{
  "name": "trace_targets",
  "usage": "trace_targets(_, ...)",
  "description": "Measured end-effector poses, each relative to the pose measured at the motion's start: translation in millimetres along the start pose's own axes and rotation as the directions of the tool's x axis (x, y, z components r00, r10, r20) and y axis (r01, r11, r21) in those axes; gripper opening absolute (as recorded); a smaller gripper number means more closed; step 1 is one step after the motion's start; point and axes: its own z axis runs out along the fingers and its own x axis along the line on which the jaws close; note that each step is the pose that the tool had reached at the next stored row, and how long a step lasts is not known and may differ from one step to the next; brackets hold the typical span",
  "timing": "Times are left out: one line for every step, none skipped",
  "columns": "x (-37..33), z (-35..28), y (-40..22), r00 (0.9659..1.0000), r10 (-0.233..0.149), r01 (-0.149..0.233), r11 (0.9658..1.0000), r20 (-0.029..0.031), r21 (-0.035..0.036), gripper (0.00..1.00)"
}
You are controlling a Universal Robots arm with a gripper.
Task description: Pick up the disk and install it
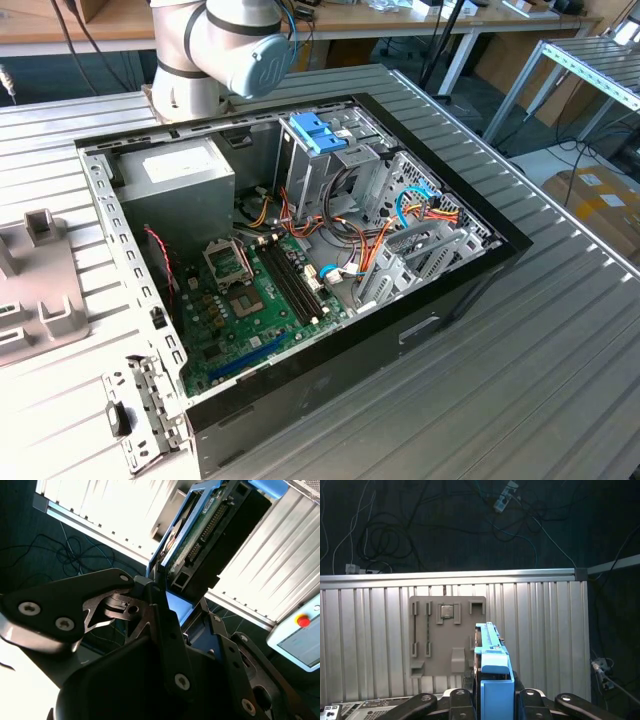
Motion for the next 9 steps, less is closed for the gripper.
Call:
trace_targets(0.1, 0.0, -0.5, 1.0, 0.0, 0.0, 1.0, 0.0, 0.0, 0.37)
trace_targets(0.2, 0.0, -1.0, 1.0, 0.0, 0.0, 1.0, 0.0, 0.0, 0.37)
trace_targets(0.3, 0.1, -1.5, 1.0, 0.0, 0.0, 1.0, 0.0, 0.0, 0.37)
trace_targets(0.4, 0.1, -2.1, 1.0, 0.0, 0.0, 1.0, 0.0, 0.0, 0.37)
trace_targets(0.5, 0.2, -2.6, 1.0, 0.0, 0.0, 1.0, 0.0, 0.0001, 0.37)
trace_targets(0.6, 0.1, -3.1, 1.0, 0.0, 0.0, 1.0, 0.0, -0.0001, 0.37)
trace_targets(0.7, 0.2, -3.6, 1.0, 0.0, 0.0, 1.0, 0.0, 0.0, 0.37)
trace_targets(0.8, 0.2, -4.1, 1.0, 0.0, 0.0, 1.0, 0.0, 0.0, 0.37)
trace_targets(0.9, 0.2, -4.6, 1.0, 0.0, 0.0, 1.0, -0.0001, 0.0, 0.37)
